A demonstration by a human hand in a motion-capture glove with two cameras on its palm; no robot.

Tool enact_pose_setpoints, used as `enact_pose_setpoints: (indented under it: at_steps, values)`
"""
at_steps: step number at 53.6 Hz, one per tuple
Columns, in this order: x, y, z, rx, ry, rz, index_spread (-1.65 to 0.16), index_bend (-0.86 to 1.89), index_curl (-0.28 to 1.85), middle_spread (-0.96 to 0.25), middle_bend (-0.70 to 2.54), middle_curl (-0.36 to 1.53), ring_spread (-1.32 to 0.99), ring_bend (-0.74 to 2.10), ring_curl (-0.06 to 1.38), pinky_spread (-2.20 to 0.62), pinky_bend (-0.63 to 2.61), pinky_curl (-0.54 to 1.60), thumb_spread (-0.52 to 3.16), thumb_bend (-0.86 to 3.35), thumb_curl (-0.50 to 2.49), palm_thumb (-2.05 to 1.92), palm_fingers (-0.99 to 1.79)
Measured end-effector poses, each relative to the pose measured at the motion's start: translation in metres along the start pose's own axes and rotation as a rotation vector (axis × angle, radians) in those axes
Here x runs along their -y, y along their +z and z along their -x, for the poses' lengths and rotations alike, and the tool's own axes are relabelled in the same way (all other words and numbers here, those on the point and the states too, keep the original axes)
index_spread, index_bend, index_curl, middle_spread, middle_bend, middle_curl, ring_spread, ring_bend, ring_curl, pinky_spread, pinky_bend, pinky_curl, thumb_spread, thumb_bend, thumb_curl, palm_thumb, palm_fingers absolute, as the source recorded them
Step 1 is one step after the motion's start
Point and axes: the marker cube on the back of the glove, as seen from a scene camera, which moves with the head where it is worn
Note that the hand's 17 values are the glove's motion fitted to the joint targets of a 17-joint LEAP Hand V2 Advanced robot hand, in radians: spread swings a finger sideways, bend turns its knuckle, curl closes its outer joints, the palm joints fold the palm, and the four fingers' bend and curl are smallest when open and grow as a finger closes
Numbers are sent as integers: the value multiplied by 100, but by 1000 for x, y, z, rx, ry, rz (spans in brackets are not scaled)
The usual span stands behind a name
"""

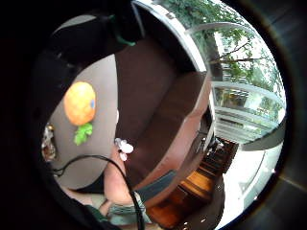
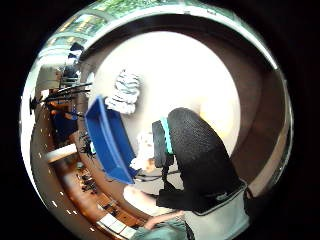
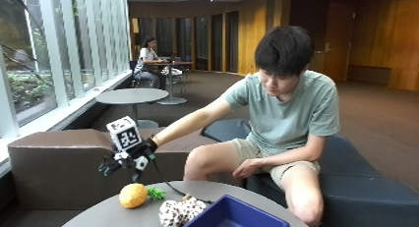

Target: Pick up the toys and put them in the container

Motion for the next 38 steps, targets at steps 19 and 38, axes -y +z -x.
enact_pose_setpoints:
  at_steps: [19,38]
  values:
    - [17,145,5,17,90,0,-28,13,16,-9,15,20,-10,89,37,-8,121,42,134,5,27,14,29]
    - [-5,95,25,36,26,33,-30,40,31,-30,56,39,-37,102,46,-36,97,35,99,27,60,71,103]
